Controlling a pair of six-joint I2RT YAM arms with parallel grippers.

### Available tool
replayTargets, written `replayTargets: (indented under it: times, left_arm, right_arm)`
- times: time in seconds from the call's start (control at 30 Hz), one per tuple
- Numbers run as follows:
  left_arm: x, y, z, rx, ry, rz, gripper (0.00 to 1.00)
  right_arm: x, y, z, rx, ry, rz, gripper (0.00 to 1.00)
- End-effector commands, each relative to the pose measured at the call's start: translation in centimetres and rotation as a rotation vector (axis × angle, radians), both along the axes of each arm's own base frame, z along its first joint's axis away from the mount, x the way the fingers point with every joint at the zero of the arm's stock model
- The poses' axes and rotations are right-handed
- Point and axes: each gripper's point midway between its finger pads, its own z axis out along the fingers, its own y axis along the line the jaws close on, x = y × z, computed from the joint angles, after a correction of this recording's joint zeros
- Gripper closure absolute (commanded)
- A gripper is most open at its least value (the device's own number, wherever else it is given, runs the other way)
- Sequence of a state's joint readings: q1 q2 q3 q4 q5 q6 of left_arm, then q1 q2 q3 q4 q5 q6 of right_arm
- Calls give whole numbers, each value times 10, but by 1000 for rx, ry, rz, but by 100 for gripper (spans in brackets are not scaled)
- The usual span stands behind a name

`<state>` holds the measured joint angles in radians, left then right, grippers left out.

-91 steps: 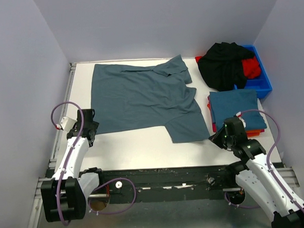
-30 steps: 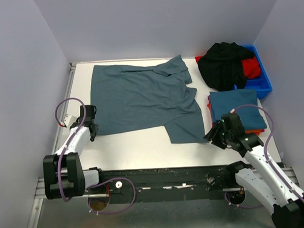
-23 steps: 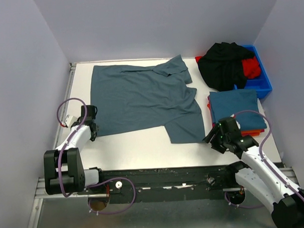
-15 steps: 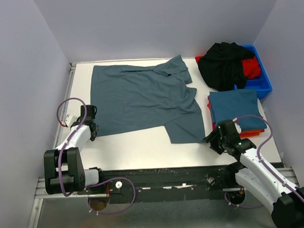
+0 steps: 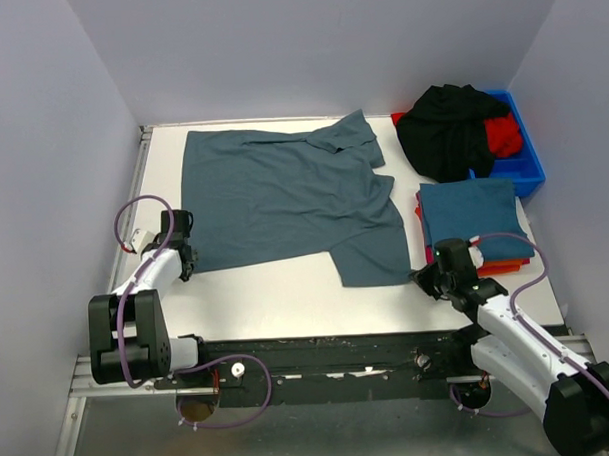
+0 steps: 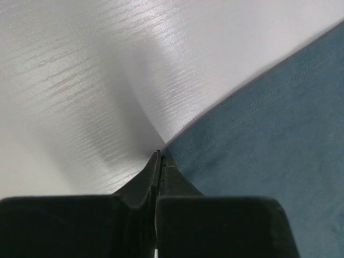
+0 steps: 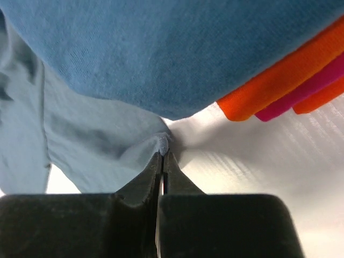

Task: Fold and stack the t-shirts
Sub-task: Grap the side of the flattened tshirt closest away from the robot with both arms

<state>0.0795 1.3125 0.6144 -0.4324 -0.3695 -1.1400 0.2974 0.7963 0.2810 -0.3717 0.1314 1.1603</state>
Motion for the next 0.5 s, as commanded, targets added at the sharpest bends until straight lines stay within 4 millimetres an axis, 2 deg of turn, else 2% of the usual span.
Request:
replayTargets:
  times: [0.0, 0.07, 0.23, 0.47]
  left_arm:
    - [1, 2, -3, -9, 12, -9, 100]
    - [-1, 2, -2, -10, 17, -8, 100]
    - [-2, 3, 5, -8, -14, -6, 100]
    - [0, 4, 19, -5, -35, -4, 100]
  right_arm:
    - [12, -5, 9, -24, -68, -20, 99]
    - [9, -7, 12, -38, -76, -10, 99]
    - [-3, -7, 34, -78, -97, 89, 99]
    - [-14, -15, 105, -122, -243, 142, 99]
